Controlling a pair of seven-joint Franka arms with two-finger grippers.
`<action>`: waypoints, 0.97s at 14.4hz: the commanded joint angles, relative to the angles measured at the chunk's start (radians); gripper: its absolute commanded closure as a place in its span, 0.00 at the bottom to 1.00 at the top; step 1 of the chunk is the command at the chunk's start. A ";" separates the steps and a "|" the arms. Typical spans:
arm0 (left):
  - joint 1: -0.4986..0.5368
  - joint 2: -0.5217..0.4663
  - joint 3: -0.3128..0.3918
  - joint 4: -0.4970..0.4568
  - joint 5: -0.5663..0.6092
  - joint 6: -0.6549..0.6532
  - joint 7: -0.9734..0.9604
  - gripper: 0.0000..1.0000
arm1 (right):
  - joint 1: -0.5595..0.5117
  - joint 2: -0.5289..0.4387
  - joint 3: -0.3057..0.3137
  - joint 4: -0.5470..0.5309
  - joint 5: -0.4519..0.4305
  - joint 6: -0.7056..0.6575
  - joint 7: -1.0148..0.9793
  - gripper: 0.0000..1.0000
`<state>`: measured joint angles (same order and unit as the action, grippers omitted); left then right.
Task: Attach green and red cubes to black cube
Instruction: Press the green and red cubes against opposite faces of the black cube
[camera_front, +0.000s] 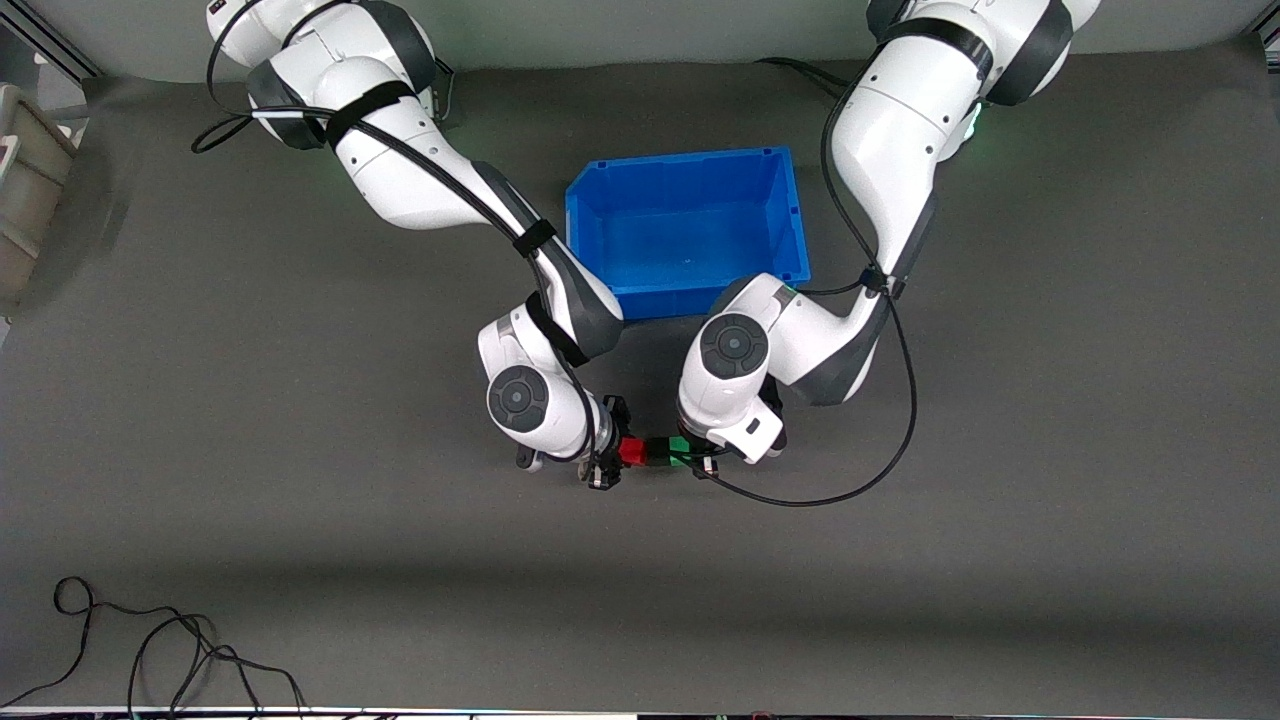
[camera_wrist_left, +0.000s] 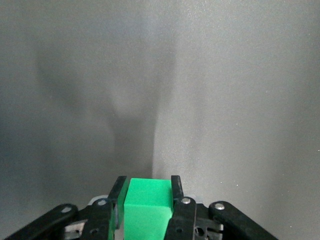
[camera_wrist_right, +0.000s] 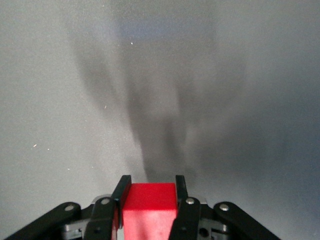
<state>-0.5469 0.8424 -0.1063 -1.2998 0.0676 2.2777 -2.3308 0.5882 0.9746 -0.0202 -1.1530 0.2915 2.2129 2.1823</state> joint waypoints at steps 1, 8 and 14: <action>-0.008 0.007 0.005 0.011 0.009 0.008 0.016 0.85 | 0.010 0.021 -0.007 0.041 -0.022 -0.015 0.034 1.00; -0.018 0.007 0.007 0.013 0.005 0.009 0.013 0.38 | 0.008 0.015 -0.010 0.050 -0.023 -0.015 -0.047 0.00; -0.012 0.000 0.008 0.016 0.017 0.006 0.021 0.00 | 0.007 0.009 -0.010 0.062 -0.023 -0.019 -0.053 0.00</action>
<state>-0.5533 0.8424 -0.1073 -1.2995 0.0681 2.2864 -2.3187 0.5904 0.9747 -0.0263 -1.1233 0.2874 2.2129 2.1390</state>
